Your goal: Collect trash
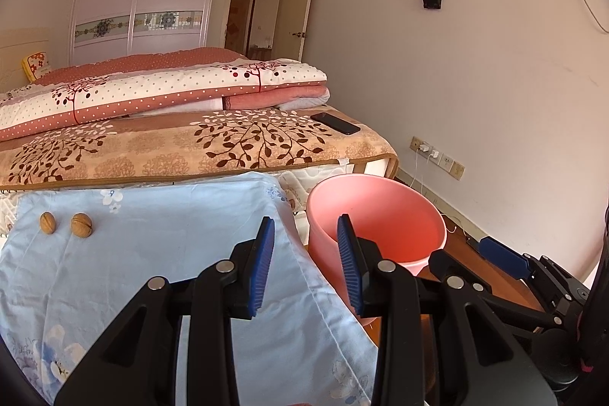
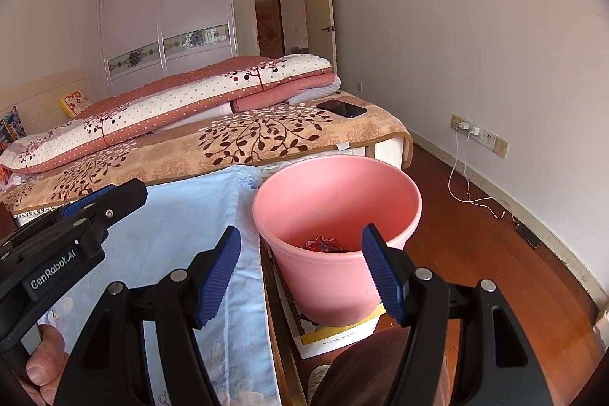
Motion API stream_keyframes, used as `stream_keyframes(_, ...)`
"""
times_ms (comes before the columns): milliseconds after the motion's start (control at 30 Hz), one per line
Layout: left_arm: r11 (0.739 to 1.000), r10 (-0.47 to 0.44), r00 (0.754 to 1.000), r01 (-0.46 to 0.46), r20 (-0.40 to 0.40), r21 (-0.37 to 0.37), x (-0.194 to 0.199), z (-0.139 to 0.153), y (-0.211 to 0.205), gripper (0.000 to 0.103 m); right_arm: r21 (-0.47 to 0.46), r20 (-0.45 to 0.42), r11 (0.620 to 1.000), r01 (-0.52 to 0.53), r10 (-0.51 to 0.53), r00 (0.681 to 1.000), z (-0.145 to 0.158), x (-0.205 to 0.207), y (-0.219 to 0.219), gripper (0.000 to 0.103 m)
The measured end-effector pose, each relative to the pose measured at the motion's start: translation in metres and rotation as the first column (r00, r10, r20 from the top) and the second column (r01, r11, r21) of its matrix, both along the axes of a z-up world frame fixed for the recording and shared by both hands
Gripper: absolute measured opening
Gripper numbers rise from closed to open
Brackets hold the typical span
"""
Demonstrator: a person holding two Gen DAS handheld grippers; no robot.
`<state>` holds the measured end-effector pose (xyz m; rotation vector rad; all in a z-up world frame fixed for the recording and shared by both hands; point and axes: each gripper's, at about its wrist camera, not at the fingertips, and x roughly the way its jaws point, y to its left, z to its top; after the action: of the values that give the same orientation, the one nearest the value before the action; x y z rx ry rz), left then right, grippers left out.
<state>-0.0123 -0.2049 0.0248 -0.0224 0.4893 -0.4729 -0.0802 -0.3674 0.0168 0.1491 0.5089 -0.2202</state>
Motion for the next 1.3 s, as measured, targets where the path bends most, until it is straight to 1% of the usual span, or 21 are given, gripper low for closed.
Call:
stream_keyframes(367, 1.000, 0.003, 1.000, -0.003, -0.016, 0.011, 0.004, -0.008, 0.001, 0.034, 0.028, 0.005, 1.000, 0.015, -0.015, 1.000, 0.000, 0.000, -0.002, 0.065)
stream_keyframes(1300, 1.000, 0.004, 1.000, -0.004, -0.022, 0.022, 0.007, -0.012, 0.003, 0.034, 0.021, 0.000, 1.000, 0.011, -0.011, 1.000, -0.003, 0.001, 0.002, 0.065)
